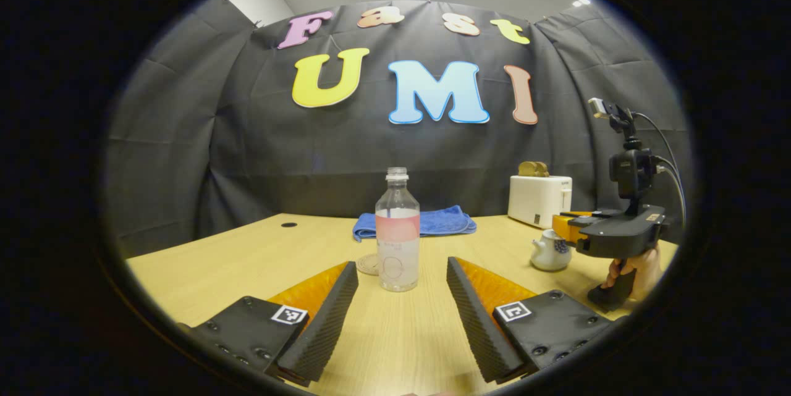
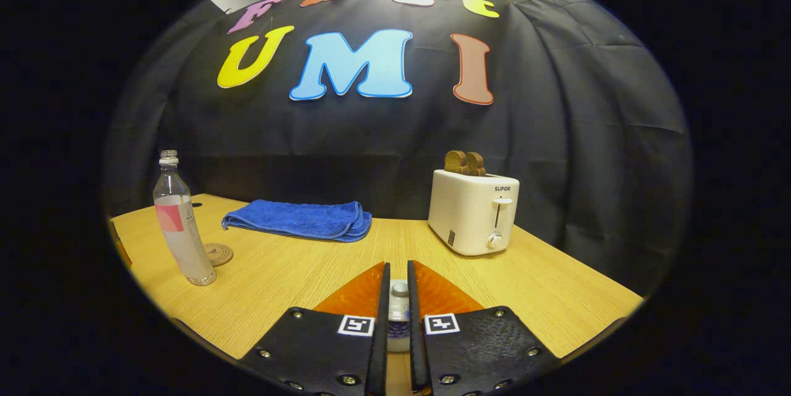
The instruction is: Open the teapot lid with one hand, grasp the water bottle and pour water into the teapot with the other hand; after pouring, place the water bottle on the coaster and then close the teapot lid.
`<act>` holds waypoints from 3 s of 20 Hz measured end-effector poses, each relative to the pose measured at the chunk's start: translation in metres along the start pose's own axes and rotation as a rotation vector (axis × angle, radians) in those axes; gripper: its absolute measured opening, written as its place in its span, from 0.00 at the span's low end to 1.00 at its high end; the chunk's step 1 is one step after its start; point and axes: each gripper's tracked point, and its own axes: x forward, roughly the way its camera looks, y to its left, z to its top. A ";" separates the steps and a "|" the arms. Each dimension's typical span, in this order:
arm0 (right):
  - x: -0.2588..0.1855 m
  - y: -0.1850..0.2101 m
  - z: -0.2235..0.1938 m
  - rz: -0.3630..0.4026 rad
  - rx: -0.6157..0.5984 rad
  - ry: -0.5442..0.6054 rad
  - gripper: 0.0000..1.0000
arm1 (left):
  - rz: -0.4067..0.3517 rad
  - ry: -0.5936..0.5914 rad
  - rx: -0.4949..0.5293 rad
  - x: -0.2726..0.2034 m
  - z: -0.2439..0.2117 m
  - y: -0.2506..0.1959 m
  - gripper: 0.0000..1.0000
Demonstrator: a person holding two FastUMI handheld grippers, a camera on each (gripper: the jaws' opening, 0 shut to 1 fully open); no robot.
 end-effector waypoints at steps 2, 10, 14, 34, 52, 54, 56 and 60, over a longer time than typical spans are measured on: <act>0.002 -0.002 -0.005 -0.015 -0.006 0.019 0.16 | 0.002 -0.011 0.005 -0.002 0.003 0.001 1.00; 0.001 -0.004 -0.011 -0.029 -0.028 0.043 0.07 | 0.000 -0.036 0.029 -0.005 0.012 -0.001 1.00; 0.002 -0.001 -0.008 -0.020 -0.032 0.027 0.07 | -0.001 -0.029 0.033 -0.002 0.010 -0.001 1.00; -0.083 0.016 0.039 0.097 -0.020 -0.124 0.07 | 0.001 0.002 0.022 0.095 0.004 -0.001 0.99; -0.113 0.017 0.025 0.130 -0.003 -0.110 0.07 | 0.010 0.008 -0.014 0.150 0.002 0.003 0.99; -0.120 0.019 0.024 0.138 0.007 -0.110 0.07 | 0.006 0.019 -0.014 0.150 -0.002 0.003 0.92; -0.130 0.023 0.022 0.153 0.017 -0.106 0.07 | 0.006 0.018 0.001 0.148 0.000 0.002 0.88; -0.158 0.029 0.013 0.189 0.040 -0.098 0.07 | -0.010 0.030 0.020 0.137 0.000 -0.003 0.87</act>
